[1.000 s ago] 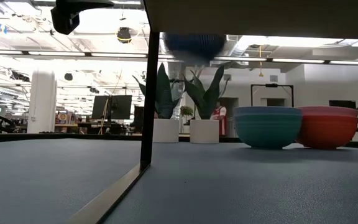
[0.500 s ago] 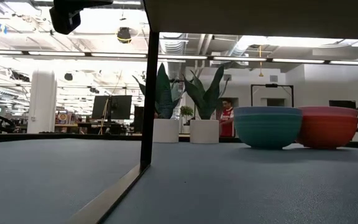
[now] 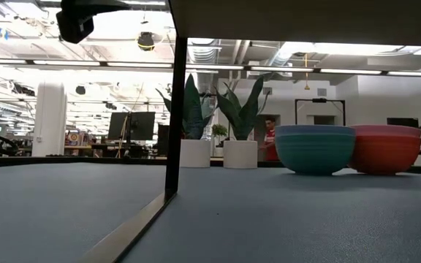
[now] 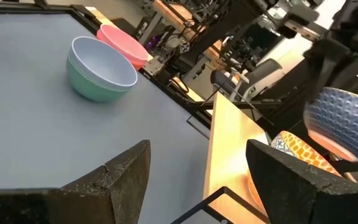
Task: Place and stack bowls onto a shelf
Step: Stack the yellow patterned bowl on top of the orange patterned bowl on the shelf
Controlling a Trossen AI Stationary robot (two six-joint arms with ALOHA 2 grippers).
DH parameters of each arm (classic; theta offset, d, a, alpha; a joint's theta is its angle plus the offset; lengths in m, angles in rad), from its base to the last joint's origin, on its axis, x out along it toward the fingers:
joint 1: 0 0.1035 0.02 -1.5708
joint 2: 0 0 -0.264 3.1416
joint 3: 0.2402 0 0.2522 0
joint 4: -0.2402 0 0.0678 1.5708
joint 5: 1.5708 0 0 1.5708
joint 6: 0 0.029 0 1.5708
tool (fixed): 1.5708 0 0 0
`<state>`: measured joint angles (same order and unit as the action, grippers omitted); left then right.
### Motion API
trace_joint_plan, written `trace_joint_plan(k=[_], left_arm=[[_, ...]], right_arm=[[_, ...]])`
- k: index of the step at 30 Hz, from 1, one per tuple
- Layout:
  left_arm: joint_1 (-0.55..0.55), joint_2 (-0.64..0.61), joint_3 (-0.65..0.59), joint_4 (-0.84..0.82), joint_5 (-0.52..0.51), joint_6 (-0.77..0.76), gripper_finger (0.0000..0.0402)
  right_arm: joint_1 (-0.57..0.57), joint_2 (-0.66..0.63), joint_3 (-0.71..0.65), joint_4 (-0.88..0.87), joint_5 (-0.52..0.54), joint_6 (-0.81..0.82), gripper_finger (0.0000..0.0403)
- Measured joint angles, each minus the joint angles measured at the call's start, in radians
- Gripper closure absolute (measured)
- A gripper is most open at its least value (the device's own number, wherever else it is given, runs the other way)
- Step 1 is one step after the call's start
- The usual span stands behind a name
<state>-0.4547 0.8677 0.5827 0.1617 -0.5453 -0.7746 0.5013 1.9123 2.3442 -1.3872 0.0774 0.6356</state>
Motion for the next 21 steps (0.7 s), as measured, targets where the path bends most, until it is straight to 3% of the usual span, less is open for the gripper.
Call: trace_joint_plan(k=[7,21], left_arm=[[0.000,0.000,0.000,-0.024,0.000,-0.011,0.0152],[0.000,0.000,0.000,-0.034,0.001,-0.032,0.0152]], right_arm=[[0.011,0.033,0.000,0.011,-0.055,0.000,0.0368],[0.013,0.044,-0.001,-0.064,-0.056,0.023,0.0368]])
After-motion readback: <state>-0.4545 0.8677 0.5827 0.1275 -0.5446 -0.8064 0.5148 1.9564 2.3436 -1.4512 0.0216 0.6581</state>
